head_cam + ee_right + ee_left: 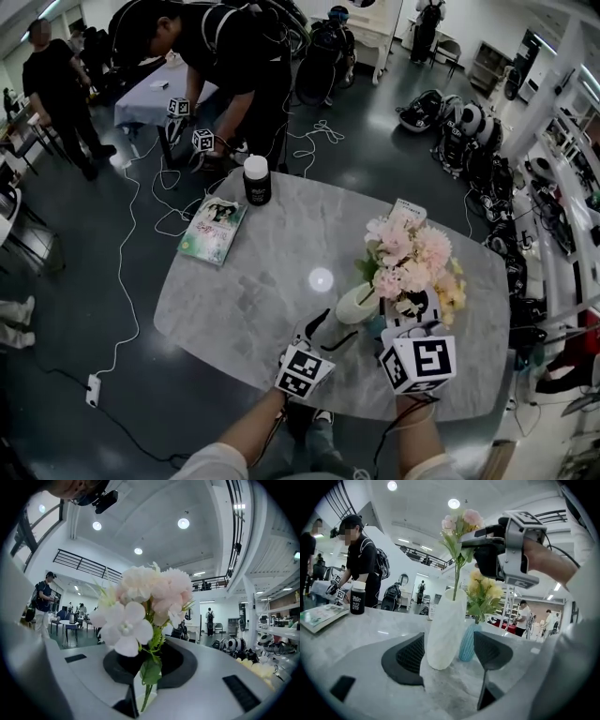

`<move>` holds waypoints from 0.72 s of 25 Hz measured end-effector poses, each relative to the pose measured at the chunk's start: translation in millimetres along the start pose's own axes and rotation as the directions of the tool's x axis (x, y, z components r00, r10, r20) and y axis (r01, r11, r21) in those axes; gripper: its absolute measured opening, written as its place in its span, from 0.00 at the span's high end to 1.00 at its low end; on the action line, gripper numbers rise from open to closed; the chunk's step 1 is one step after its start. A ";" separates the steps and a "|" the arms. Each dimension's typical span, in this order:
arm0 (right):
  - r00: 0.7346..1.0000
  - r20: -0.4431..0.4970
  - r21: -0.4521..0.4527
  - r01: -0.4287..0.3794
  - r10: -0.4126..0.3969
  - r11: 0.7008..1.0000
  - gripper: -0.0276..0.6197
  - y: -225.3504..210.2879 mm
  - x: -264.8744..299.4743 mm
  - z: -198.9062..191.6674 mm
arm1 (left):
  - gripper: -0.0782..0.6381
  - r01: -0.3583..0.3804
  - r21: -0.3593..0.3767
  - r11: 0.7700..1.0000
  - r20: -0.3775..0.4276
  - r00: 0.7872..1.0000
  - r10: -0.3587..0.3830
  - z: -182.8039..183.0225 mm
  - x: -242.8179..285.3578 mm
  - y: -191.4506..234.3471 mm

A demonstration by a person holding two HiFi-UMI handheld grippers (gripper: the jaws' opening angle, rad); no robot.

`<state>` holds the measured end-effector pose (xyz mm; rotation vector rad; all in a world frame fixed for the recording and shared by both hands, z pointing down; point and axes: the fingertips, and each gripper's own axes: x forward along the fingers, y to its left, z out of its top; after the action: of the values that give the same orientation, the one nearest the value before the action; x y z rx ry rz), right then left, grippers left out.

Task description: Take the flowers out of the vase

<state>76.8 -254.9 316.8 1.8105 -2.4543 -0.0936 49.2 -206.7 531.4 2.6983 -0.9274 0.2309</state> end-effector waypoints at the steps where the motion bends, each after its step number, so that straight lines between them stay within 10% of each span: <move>1: 1.000 0.010 0.002 0.005 -0.005 1.000 0.88 -0.4 -0.5 5.8 | 0.43 -0.003 0.000 1.000 -0.002 1.000 0.003 2.4 -3.2 0.3; 13: 0.993 0.114 -0.015 -0.011 0.012 1.000 0.88 -0.4 -20.7 77.2 | 0.44 -0.070 -0.006 0.998 0.046 0.997 0.070 62.6 -43.7 -3.4; 18: 0.990 0.140 0.015 -0.027 0.025 1.000 0.88 -0.5 -38.8 93.2 | 0.60 -0.160 -0.017 0.987 0.101 0.982 0.161 90.3 -77.1 -2.1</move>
<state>78.5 -218.4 222.6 1.8375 -2.5790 -0.2048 -4.4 -188.6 427.0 2.6499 -1.1752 0.1218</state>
